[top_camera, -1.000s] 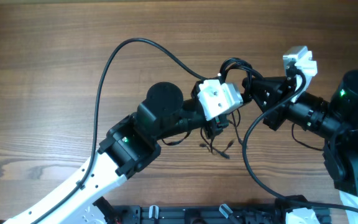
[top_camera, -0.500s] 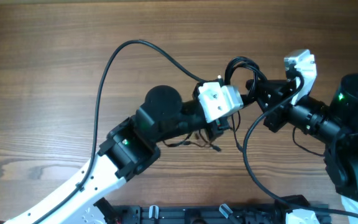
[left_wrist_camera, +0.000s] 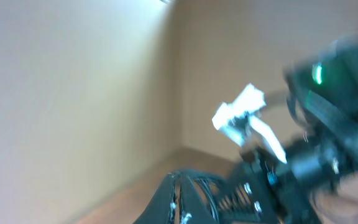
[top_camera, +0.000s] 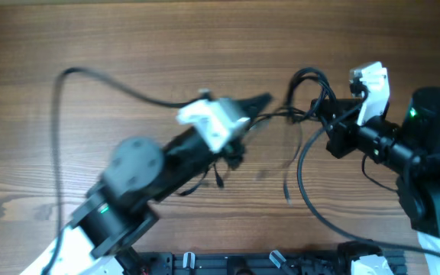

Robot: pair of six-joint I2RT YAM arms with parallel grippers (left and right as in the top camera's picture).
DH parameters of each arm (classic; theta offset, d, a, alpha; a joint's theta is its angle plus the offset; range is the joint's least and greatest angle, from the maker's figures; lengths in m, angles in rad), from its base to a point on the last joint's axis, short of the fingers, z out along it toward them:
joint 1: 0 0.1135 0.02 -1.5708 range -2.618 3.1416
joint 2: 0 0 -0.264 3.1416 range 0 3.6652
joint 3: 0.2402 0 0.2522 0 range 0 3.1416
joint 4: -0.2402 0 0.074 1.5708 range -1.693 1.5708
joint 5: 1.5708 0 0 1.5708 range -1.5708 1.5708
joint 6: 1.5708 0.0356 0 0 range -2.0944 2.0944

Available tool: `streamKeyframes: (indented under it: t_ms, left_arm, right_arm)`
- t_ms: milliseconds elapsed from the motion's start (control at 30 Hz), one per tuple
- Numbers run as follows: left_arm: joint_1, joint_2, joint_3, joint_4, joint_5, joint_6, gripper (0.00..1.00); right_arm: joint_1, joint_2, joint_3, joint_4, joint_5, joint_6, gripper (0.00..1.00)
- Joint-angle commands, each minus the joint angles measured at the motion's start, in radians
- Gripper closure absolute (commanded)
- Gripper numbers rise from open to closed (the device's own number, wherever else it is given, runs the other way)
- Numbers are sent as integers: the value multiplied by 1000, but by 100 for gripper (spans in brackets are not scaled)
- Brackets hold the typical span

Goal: Untangle cables

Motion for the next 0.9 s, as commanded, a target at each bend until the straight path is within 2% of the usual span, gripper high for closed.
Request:
streamKeyframes:
  t_ms: [0, 67, 167, 300, 433, 533, 633, 767, 867]
  left_arm:
    - [5, -41, 25, -42, -257, -37, 96]
    - [5, -52, 25, -69, -323, -38, 96]
    - [5, -63, 25, -103, -340, -38, 96]
    - [5, -52, 25, -178, -323, -77, 65]
    - [5, -16, 25, -210, -148, -87, 44]
    - [5, 39, 25, -207, -19, -95, 43]
    - [4, 103, 25, -194, 27, -169, 34]
    - [4, 171, 25, -162, 48, -237, 31]
    - [3, 210, 25, -119, 123, -244, 31]
  right_arm:
    - [-5, 6, -9, 0, 62, -19, 96]
    - [-5, 5, -9, 0, 62, -19, 96]
    - [-5, 5, -9, 0, 61, -19, 96]
    - [-5, 5, -9, 3, 45, -16, 96]
    - [-5, 5, -9, 23, -53, -16, 96]
    - [-5, 6, -9, 42, -64, -16, 96]
    - [-5, 6, -9, 53, -64, -16, 96]
    - [-5, 6, -9, 55, -64, -9, 96]
    - [-5, 6, -9, 56, -64, -8, 95]
